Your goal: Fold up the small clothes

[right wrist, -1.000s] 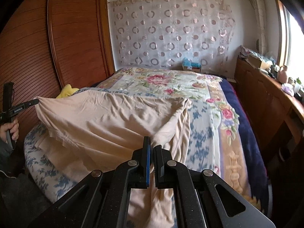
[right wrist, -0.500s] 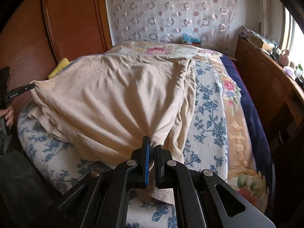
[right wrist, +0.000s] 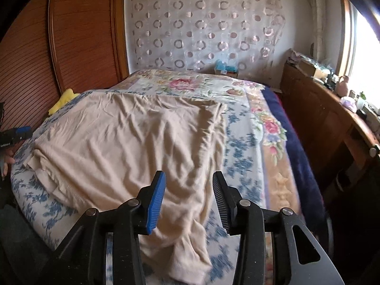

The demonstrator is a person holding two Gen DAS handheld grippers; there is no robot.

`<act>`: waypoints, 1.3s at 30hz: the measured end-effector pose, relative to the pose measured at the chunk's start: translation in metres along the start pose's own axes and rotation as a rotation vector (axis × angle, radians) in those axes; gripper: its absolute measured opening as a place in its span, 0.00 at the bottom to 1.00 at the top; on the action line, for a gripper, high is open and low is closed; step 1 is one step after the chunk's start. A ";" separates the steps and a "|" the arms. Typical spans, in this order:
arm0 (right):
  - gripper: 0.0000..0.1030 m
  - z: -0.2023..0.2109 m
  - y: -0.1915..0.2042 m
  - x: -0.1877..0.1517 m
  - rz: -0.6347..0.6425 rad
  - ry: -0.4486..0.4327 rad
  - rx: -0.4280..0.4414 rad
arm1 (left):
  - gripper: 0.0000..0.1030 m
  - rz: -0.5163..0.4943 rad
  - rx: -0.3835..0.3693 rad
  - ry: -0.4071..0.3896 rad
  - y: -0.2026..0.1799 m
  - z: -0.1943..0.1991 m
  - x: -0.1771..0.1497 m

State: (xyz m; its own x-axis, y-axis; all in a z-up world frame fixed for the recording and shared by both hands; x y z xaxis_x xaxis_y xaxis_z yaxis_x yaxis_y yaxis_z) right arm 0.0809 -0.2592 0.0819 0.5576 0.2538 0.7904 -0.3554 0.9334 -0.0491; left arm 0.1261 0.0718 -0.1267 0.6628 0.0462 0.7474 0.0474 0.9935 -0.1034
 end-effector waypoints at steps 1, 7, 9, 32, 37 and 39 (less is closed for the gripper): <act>0.41 -0.008 0.004 0.002 0.000 0.007 0.007 | 0.70 -0.001 0.005 0.002 0.001 -0.001 -0.001; 0.41 -0.040 -0.003 -0.009 -0.011 0.039 0.039 | 0.71 0.011 0.020 0.020 0.005 -0.006 -0.008; 0.41 -0.041 -0.007 -0.014 -0.013 0.056 0.048 | 0.71 0.010 0.020 0.027 0.004 -0.007 -0.011; 0.48 -0.064 -0.002 -0.026 0.026 0.107 0.042 | 0.70 0.000 -0.002 0.114 -0.004 -0.008 -0.049; 0.48 -0.065 -0.001 -0.027 0.025 0.106 0.042 | 0.54 -0.015 0.004 0.100 -0.008 -0.001 -0.053; 0.48 -0.064 -0.001 -0.027 0.024 0.105 0.044 | 0.41 -0.015 0.002 0.100 -0.009 -0.001 -0.052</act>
State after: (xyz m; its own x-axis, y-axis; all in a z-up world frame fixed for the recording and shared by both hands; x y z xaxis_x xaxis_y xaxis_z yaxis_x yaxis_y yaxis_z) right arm 0.1147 -0.2508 0.0213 0.6234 0.3031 0.7207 -0.4005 0.9155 -0.0386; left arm 0.0919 0.0602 -0.1650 0.7330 0.0204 0.6799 0.0568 0.9942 -0.0911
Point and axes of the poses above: each gripper's, at about its wrist camera, not at the fingertips, and z roughly against the way its jaws point, y to its left, x to its top, the point moved 10 cm from there along -z, roughly the way its jaws point, and after that the axes turned 2 degrees about z, right-handed, at the moved point
